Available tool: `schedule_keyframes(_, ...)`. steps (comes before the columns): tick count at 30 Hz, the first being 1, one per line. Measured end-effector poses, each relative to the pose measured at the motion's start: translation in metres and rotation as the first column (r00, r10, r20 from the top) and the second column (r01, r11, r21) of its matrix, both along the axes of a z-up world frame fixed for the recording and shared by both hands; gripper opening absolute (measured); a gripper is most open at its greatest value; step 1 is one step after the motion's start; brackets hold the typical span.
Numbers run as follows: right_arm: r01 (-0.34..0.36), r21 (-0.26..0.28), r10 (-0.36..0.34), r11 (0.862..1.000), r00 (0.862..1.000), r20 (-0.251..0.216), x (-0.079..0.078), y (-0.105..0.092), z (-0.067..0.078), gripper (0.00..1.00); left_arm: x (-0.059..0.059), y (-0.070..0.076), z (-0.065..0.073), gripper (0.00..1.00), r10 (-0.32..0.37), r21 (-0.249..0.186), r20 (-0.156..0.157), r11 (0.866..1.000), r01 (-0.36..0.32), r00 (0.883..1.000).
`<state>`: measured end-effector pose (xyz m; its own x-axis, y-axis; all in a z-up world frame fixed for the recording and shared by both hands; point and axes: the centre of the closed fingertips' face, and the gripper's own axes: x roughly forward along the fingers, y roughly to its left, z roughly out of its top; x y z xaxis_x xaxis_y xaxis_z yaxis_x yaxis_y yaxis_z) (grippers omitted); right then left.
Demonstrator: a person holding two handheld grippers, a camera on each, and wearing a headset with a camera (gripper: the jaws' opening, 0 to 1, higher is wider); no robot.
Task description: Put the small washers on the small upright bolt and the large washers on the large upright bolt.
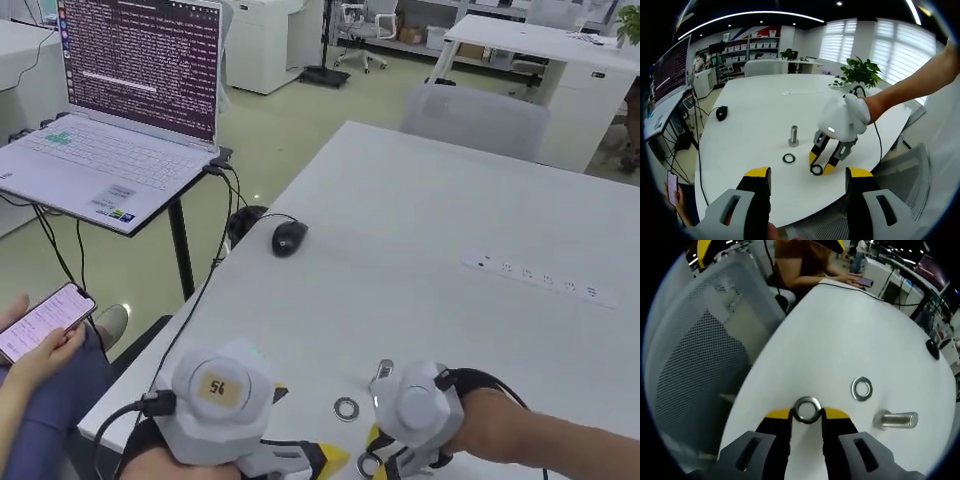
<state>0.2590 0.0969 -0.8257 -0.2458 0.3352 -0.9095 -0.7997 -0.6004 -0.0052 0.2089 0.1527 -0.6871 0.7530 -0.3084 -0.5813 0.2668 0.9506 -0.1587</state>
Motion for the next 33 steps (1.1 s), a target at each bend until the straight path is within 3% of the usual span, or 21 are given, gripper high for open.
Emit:
schedule_keyframes(8, 0.129, 0.038, -0.128, 0.991, 0.992, -0.023, 0.0074, 0.0, 0.0038, 0.23, -0.0024, 0.0, -0.0036, 0.59, -0.001, -0.001, -0.008, 1.0, 0.001, 1.0)
schedule_keyframes(14, 0.163, 0.045, -0.162, 0.986, 0.986, -0.032, 0.0094, -0.0002, 0.0036, 0.23, -0.0021, -0.0008, -0.0036, 0.59, -0.002, -0.003, -0.007, 1.0, 0.002, 1.0)
schedule_keyframes(18, 0.163, 0.023, -0.162, 0.986, 0.986, -0.031, 0.0089, -0.002, -0.0008, 0.24, -0.002, -0.0006, -0.0043, 0.59, -0.003, -0.001, -0.008, 1.0, 0.003, 1.0)
schedule_keyframes(21, 0.149, 0.006, -0.149, 0.989, 0.988, -0.033, 0.0077, -0.0014, -0.0001, 0.24, -0.0027, -0.0004, -0.0045, 0.59, -0.002, 0.0, -0.009, 1.0, 0.002, 1.0)
schedule_keyframes(27, 0.005, -0.022, -0.005, 1.0, 1.0, 0.005, 0.0063, -0.0052, -0.0005, 0.25, -0.0043, 0.0009, -0.0047, 0.59, 0.003, 0.001, -0.012, 1.0, -0.003, 1.0)
schedule_keyframes(33, -0.061, -0.021, 0.061, 0.998, 0.998, 0.014, 0.0063, -0.0047, -0.0011, 0.28, -0.0049, 0.0023, -0.0055, 0.59, 0.007, 0.001, -0.013, 1.0, -0.007, 1.0)
